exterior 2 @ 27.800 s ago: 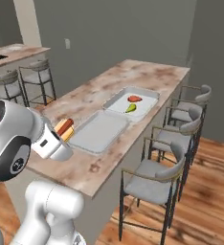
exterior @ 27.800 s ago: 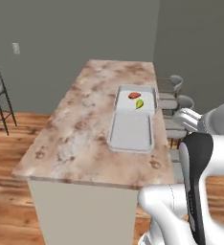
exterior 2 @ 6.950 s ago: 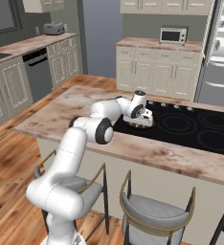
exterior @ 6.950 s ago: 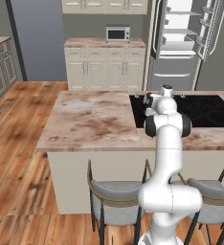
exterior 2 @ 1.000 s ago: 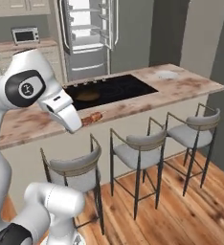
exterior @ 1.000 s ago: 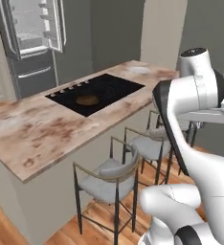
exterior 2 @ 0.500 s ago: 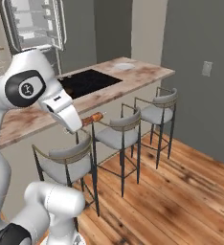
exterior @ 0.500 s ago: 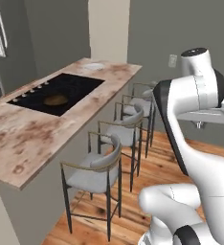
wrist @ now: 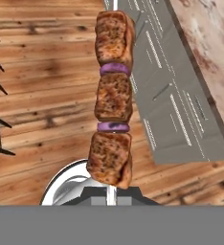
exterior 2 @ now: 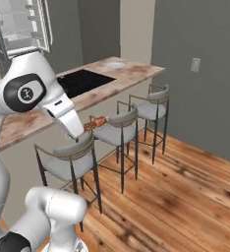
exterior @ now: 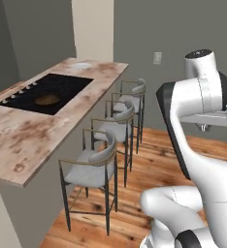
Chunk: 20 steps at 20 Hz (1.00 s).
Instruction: Place the cold items (pear and sweet potato) from the fridge in one tupperware on the dining counter. Place the warm items (kebab skewer and hot dog) in the stove area in another tupperware.
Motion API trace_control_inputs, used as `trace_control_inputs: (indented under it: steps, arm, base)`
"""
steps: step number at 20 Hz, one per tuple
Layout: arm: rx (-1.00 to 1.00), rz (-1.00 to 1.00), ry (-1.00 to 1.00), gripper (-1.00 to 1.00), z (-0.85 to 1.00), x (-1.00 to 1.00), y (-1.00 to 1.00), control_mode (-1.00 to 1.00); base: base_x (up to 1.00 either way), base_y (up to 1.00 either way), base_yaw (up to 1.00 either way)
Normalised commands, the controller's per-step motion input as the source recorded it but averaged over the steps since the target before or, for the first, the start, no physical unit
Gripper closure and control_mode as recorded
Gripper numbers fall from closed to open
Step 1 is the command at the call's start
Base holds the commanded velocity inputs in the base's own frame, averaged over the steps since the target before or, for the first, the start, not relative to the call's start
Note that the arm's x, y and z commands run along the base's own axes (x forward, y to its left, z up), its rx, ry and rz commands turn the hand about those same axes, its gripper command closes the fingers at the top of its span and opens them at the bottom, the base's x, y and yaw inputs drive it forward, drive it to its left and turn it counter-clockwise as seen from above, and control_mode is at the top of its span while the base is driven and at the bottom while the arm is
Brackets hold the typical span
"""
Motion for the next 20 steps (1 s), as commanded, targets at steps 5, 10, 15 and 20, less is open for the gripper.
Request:
trace_control_inputs:
  steps: [5,10,15,20]
  arm:
    - [0.00,0.00,0.00,1.00,0.00,0.00,0.00,1.00]
    - [0.00,0.00,0.00,1.00,0.00,0.00,0.00,1.00]
    - [0.00,0.00,0.00,1.00,0.00,0.00,0.00,1.00]
    - [0.00,0.00,0.00,1.00,0.00,0.00,0.00,1.00]
  base:
    - [-0.63,-0.09,-0.10]
    - [-0.95,-0.42,-0.15]
    - [-0.99,-0.56,-0.26]
    - [-0.96,-0.79,-0.31]
